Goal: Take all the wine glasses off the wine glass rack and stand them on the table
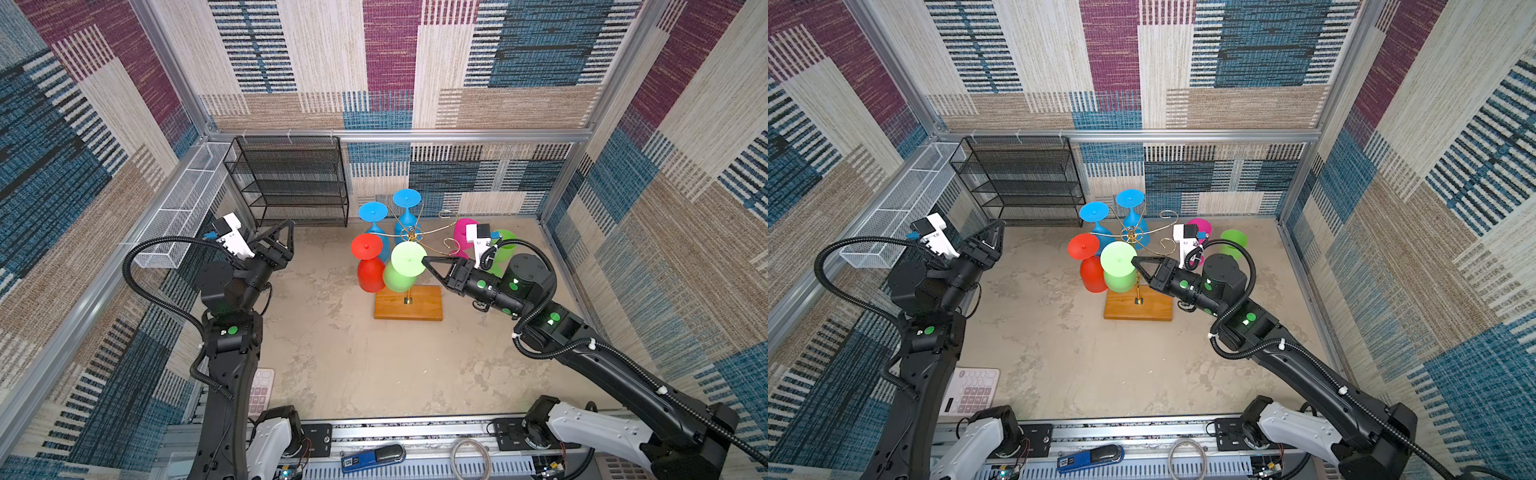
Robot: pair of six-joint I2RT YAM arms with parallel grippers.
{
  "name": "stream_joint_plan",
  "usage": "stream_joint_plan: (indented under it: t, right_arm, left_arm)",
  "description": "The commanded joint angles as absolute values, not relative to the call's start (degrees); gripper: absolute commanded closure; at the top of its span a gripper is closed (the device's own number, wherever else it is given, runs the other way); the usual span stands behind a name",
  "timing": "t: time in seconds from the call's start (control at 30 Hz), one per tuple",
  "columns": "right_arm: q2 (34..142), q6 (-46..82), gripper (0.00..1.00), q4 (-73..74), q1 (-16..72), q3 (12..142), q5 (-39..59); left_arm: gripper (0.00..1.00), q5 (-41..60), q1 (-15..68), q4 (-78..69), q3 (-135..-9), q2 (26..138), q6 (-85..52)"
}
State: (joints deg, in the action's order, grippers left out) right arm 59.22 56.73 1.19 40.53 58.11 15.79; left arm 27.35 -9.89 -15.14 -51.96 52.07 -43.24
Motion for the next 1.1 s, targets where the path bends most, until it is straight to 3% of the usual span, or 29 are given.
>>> stream_joint_plan:
  t: [0.0,1.07]
  right_arm:
    - [58.9,56.07,1.0,2.05,40.52,58.1,13.11]
    - [60.98,54.22,1.0,-7.21,40.52,63.99,18.19]
  left_arm:
    - [0.33,27.66,-9.92,-15.46,-52.42,51.95,-41.33]
    - [0.31,26.26,-10.19,-24.8,-60.18,63.38,-47.26]
